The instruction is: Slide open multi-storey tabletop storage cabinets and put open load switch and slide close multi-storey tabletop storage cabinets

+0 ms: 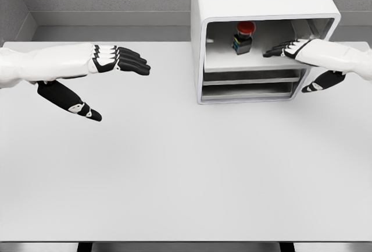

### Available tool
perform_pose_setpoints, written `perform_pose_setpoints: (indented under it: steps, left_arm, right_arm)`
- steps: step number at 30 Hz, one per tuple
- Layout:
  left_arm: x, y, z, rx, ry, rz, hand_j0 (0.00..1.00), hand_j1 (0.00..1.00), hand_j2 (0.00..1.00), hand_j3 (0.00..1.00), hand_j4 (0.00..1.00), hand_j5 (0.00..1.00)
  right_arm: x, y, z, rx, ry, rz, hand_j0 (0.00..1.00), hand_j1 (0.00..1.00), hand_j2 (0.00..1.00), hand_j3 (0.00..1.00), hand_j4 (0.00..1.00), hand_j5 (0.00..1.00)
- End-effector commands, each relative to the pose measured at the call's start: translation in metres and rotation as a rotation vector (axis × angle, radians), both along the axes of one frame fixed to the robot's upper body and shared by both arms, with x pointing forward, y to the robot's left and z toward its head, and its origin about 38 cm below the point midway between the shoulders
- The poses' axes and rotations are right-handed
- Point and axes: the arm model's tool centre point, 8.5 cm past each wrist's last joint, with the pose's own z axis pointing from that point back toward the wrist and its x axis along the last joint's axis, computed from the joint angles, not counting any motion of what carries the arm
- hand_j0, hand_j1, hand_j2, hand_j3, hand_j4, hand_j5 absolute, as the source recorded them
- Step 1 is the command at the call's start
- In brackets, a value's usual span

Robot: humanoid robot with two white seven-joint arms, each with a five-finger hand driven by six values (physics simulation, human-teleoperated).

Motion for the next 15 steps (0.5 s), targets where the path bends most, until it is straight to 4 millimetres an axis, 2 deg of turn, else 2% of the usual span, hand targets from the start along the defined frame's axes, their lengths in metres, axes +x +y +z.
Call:
perform_pose_setpoints:
  steps: [1,6,15]
  left_arm:
    - [0.000,0.001,0.000,-0.006,0.008,0.003,1.00,1.00,1.00,1.00,1.00,1.00]
    - [0.000,0.002,0.001,-0.007,0.005,0.005,1.00,1.00,1.00,1.00,1.00,1.00]
    - [-0.001,0.003,0.002,-0.015,0.014,0.006,1.00,1.00,1.00,1.00,1.00,1.00]
  right_arm:
    - [-0.014,0.005,0.012,-0.026,-0.021,0.043,1.00,1.00,1.00,1.00,1.00,1.00]
    - [-0.045,0.008,0.020,-0.085,-0.024,0.106,1.00,1.00,1.00,1.00,1.00,1.00]
    - [-0.060,-0.003,0.006,-0.112,0.027,0.097,1.00,1.00,1.00,1.00,1.00,1.00]
